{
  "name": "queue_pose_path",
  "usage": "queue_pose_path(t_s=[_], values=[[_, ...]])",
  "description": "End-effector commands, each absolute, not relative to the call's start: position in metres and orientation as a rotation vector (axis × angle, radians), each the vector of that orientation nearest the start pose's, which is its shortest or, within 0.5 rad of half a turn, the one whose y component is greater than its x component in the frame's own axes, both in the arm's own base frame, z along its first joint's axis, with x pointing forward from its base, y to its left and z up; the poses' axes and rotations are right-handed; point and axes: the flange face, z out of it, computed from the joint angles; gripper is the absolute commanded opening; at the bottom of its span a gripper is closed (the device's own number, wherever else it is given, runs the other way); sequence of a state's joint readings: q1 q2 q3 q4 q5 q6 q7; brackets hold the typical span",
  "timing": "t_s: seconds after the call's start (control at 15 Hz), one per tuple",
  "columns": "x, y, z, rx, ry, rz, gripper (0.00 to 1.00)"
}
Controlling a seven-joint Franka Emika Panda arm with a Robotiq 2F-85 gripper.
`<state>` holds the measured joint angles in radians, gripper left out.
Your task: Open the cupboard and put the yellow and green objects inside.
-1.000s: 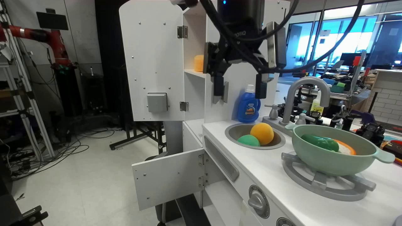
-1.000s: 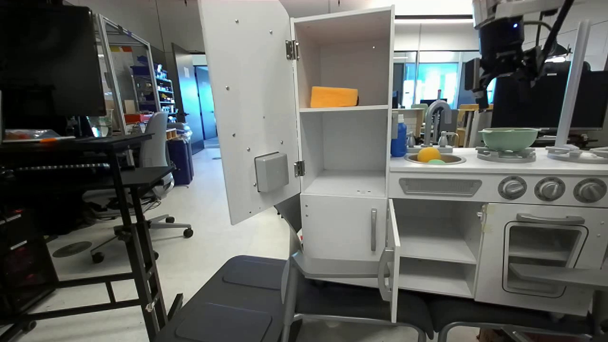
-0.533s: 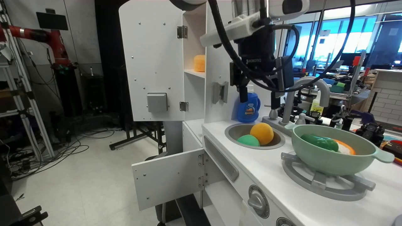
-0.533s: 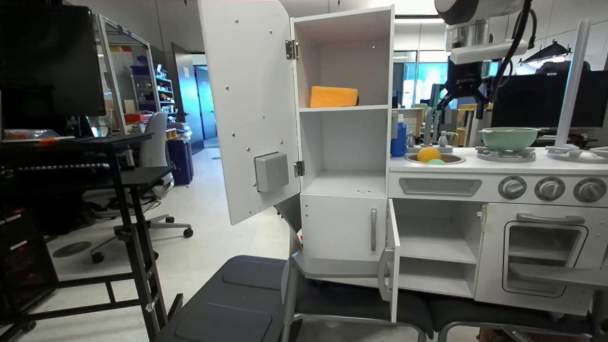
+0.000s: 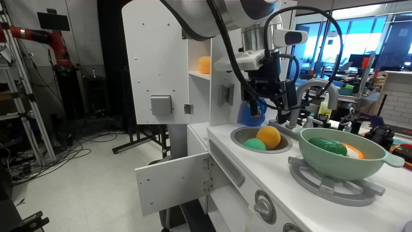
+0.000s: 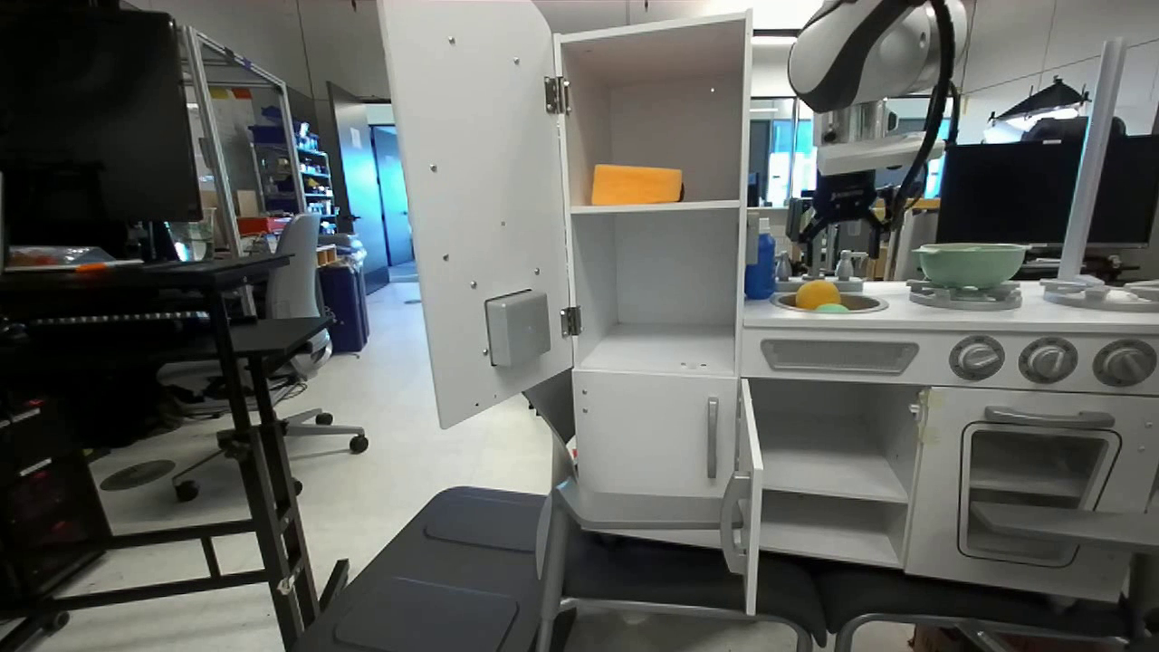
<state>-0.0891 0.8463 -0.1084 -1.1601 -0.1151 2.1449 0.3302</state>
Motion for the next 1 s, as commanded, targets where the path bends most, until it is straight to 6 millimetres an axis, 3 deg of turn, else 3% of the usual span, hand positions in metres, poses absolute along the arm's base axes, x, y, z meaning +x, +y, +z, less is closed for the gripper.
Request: queue_pose_path(t_s=[0.0, 0.33, 0.93], values=[[0.782, -0.131, 0.289, -3.22, 0.709, -0.254, 1.0], [0.79, -0.135, 0.262, -3.216, 0.698, -0.266, 1.0], [0.8, -0.135, 0.257, -3.223, 0.692, -0.288, 1.0]])
